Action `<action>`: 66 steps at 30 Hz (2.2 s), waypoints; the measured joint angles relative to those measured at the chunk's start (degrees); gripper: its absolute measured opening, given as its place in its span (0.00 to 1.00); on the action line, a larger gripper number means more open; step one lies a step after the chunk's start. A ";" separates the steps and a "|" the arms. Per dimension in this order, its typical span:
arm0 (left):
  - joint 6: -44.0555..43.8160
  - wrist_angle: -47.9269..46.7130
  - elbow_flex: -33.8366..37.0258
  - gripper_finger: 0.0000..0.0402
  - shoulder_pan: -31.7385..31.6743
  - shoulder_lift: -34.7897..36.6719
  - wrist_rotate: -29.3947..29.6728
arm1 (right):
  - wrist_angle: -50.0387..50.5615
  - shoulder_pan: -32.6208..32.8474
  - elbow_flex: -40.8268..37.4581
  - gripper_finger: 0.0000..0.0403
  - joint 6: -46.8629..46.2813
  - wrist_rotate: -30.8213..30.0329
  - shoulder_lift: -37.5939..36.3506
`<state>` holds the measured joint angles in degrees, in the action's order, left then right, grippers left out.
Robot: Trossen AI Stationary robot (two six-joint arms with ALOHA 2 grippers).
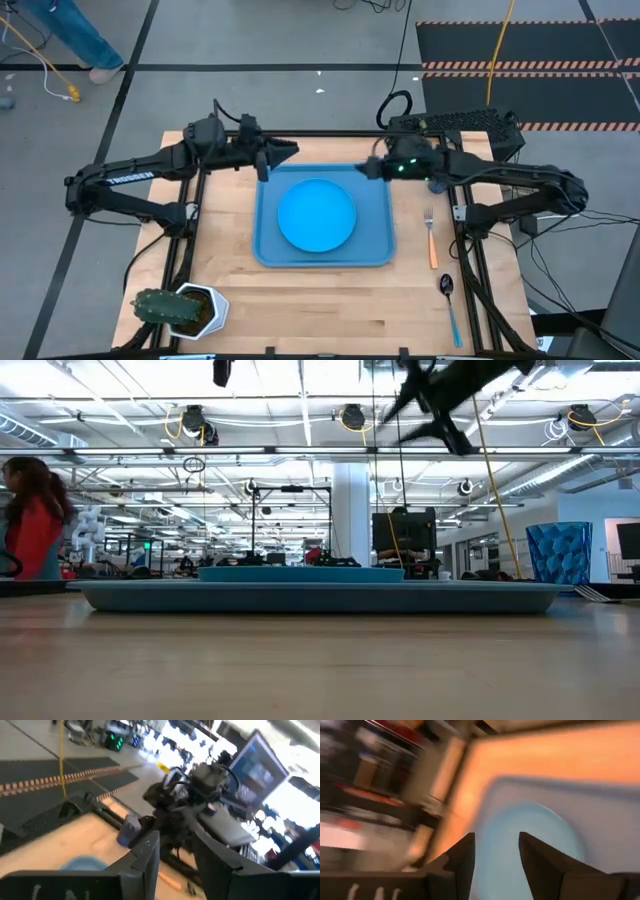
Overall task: Pick and place plate/cup/fork/spoon on tray
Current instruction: Put the blue glass on the blue serving tray to the top left of the blue plate
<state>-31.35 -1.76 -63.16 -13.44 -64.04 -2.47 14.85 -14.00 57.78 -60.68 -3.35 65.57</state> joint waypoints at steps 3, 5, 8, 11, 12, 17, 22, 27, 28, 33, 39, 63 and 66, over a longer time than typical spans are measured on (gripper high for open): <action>-4.57 1.54 0.05 0.30 -0.08 -0.30 2.05 | -11.07 -0.47 -0.04 0.35 -0.09 -0.97 -2.76; -8.96 3.75 0.05 0.30 -0.45 -0.67 3.80 | -19.49 -0.63 -0.04 0.35 0.08 -3.74 -4.10; -12.35 5.71 0.01 0.30 -1.16 -0.99 4.51 | -29.46 -1.13 -0.02 0.35 4.99 -11.38 -5.04; -13.05 8.98 0.03 0.30 -1.50 -1.26 5.25 | -28.38 -3.10 0.00 0.35 10.24 -13.04 -6.01; -13.45 9.51 -0.06 0.30 -1.51 -1.42 5.70 | -25.02 -3.81 0.00 0.35 10.60 -12.81 -6.44; -14.22 8.86 0.05 0.30 -1.72 -1.70 9.61 | -0.50 -5.87 -0.02 0.35 10.41 -11.43 -8.99; -14.36 9.23 0.05 0.30 -1.81 -1.63 11.59 | 16.25 -5.98 -0.02 0.35 9.77 -11.40 -10.27; -14.68 10.46 0.05 0.30 -2.15 -2.35 11.77 | 27.84 -7.60 -0.02 0.35 5.58 -11.39 -10.84; -15.09 10.42 0.05 0.30 -2.15 -2.52 11.76 | 28.87 -8.11 -0.02 0.35 5.35 -11.37 -11.03; -15.63 10.76 -1.24 0.30 -1.70 -4.75 11.57 | 32.85 -10.97 0.65 0.35 5.84 -9.49 -11.64; -10.24 7.59 -10.02 0.30 -1.06 -11.93 7.92 | 39.30 -15.89 6.40 0.35 10.56 -9.89 -10.39; 5.69 -45.16 -54.79 0.30 -2.86 -36.34 -5.37 | 74.46 -22.83 21.97 0.35 33.87 -1.91 7.92; 8.46 -51.58 -54.46 0.30 -1.80 -36.23 -5.36 | 74.40 -22.79 21.97 0.35 34.60 -5.87 7.09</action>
<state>-22.89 -53.35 -117.62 -15.24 -100.27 -7.83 89.25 -36.80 79.75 -26.08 -9.22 72.66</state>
